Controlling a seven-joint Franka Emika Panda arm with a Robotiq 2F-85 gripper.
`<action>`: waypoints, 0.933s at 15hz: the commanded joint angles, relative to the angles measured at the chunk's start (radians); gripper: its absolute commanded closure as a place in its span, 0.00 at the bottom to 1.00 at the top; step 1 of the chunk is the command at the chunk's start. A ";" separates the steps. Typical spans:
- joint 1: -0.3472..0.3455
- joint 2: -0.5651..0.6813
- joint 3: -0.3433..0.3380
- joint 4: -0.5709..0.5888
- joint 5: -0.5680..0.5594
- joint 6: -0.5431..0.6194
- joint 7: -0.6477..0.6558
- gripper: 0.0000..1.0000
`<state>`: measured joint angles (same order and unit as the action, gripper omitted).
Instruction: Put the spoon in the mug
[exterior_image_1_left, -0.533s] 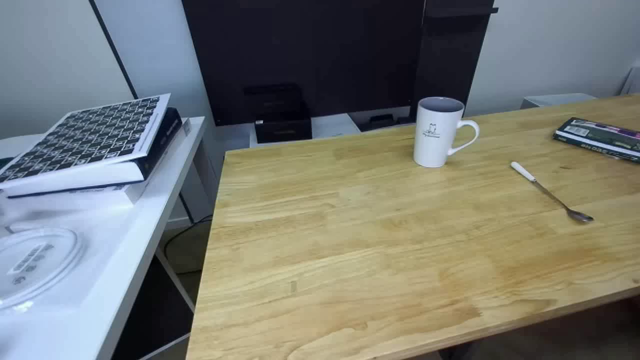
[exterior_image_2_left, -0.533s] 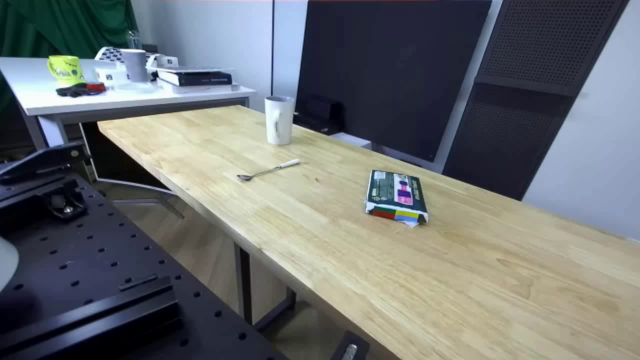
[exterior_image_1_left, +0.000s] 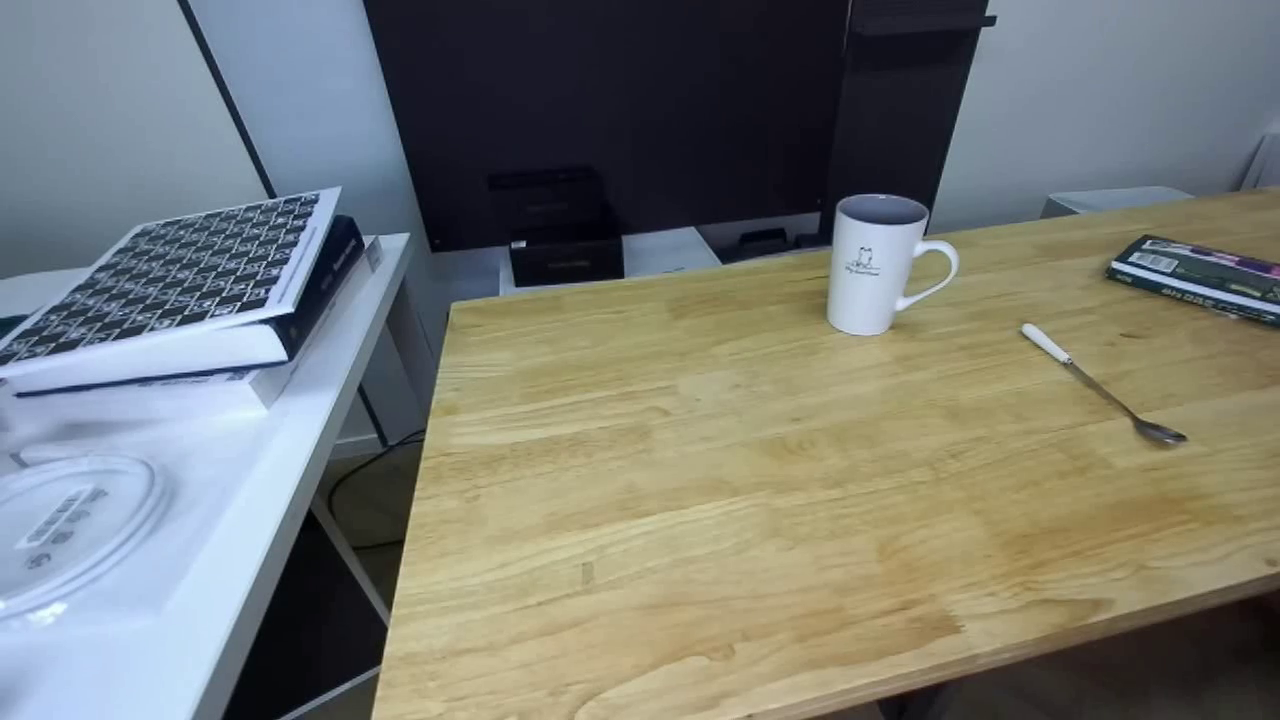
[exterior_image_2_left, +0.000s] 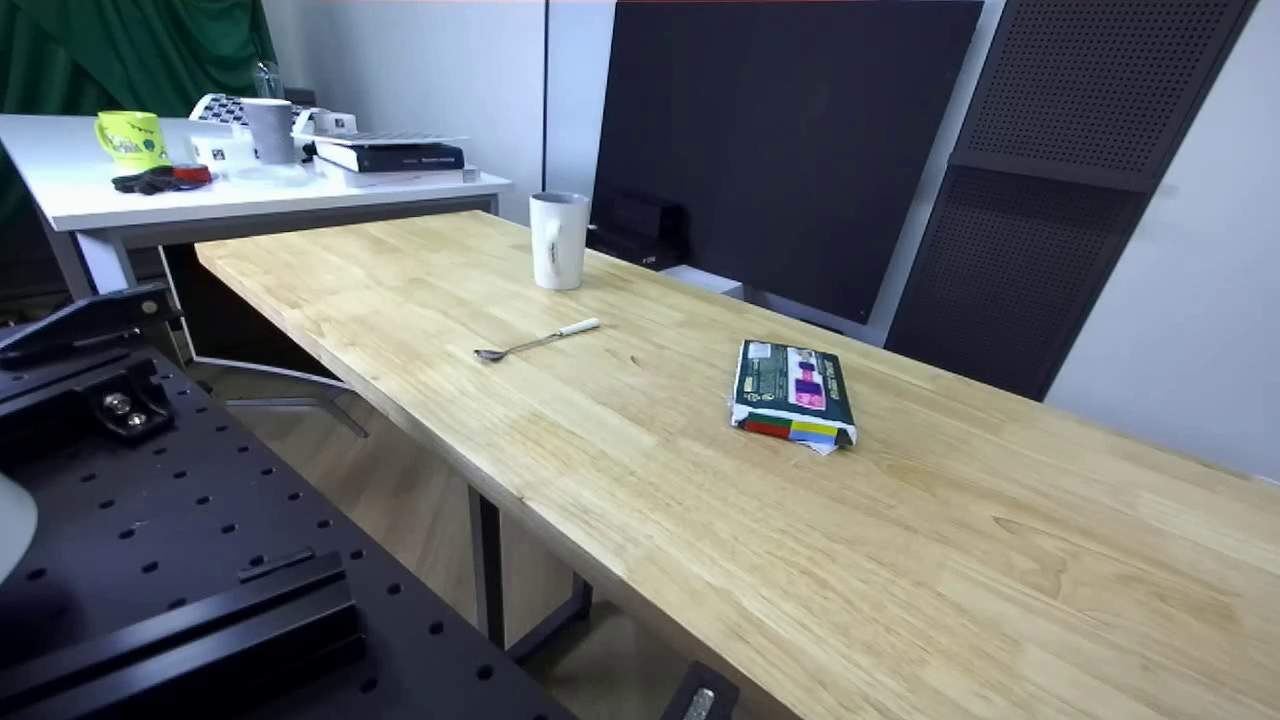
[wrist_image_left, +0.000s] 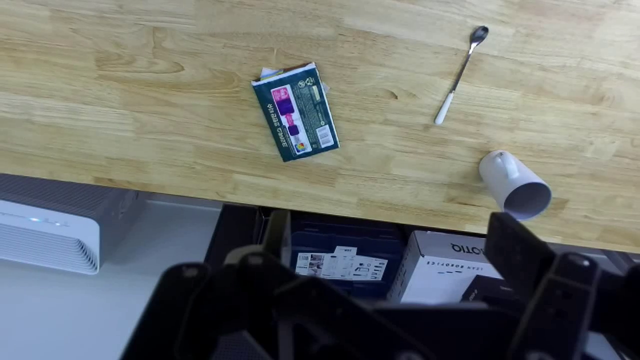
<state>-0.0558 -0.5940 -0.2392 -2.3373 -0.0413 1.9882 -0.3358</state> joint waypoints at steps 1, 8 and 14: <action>-0.009 0.002 0.007 0.002 0.005 -0.002 -0.004 0.00; -0.010 0.057 0.051 -0.090 -0.017 0.077 0.037 0.00; 0.009 0.252 0.107 -0.112 0.002 0.234 0.095 0.00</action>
<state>-0.0543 -0.4435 -0.1654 -2.4669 -0.0402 2.1626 -0.3068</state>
